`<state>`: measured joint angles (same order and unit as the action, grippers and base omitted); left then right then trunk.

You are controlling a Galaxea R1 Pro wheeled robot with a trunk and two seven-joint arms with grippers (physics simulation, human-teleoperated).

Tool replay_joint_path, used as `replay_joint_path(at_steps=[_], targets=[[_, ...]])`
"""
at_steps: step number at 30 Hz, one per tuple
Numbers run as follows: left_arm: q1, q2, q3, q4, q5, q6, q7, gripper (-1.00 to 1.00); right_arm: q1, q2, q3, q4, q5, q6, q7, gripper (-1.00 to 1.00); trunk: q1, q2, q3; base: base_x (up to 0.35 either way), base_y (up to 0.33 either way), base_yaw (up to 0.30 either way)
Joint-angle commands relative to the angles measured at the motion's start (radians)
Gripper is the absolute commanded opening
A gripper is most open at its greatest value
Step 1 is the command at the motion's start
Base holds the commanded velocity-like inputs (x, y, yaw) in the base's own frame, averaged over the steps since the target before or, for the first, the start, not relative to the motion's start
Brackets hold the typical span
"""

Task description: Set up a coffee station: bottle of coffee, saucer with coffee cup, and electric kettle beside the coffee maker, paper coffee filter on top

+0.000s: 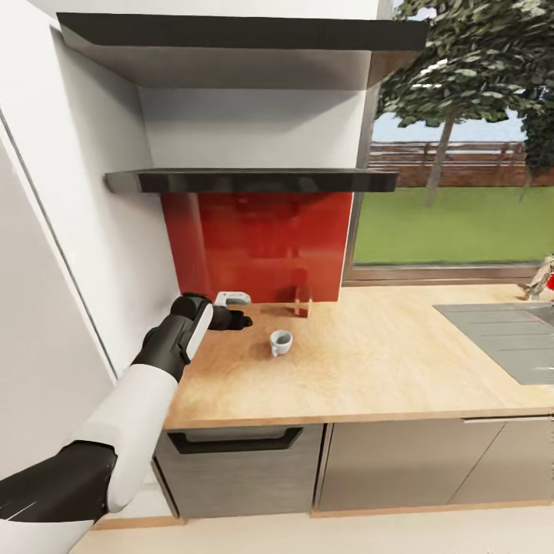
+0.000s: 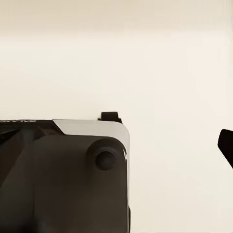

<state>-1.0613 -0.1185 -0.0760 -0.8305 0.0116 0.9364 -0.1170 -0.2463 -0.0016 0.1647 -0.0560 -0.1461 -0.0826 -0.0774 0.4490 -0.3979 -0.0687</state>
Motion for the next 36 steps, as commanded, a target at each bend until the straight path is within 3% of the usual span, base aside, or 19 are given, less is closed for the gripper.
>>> replay_joint_path(at_steps=[1,6,18,24,36], targets=[[-0.001,0.0,0.0,-0.001,0.001,0.003,-0.001,1.0,-0.001,0.0,0.009,0.001,-0.01,-0.003,-0.002,1.0,0.001,-0.002,-0.002,0.202,0.0,-0.264],[0.001,0.002,-0.001,-0.001,0.0,0.0,-0.002,1.0,-0.001,-0.001,0.009,0.001,-0.01,-0.003,-0.003,1.0,0.001,-0.002,-0.002,0.068,0.0,-0.208],[0.003,0.005,-0.002,0.007,-0.001,-0.008,-0.004,1.0,-0.001,-0.002,0.009,0.001,-0.009,-0.003,-0.002,1.0,0.001,-0.002,-0.002,0.114,0.0,-0.02],[0.03,0.008,-0.001,0.013,-0.002,-0.069,-0.004,1.0,-0.001,-0.002,0.01,0.001,-0.009,-0.002,-0.002,1.0,0.001,-0.002,-0.002,0.029,0.0,-0.222],[0.066,0.011,-0.001,0.014,-0.002,-0.086,-0.003,1.0,-0.001,-0.001,0.01,0.002,-0.009,-0.002,-0.002,1.0,0.001,-0.002,-0.002,0.096,0.0,-0.06]])
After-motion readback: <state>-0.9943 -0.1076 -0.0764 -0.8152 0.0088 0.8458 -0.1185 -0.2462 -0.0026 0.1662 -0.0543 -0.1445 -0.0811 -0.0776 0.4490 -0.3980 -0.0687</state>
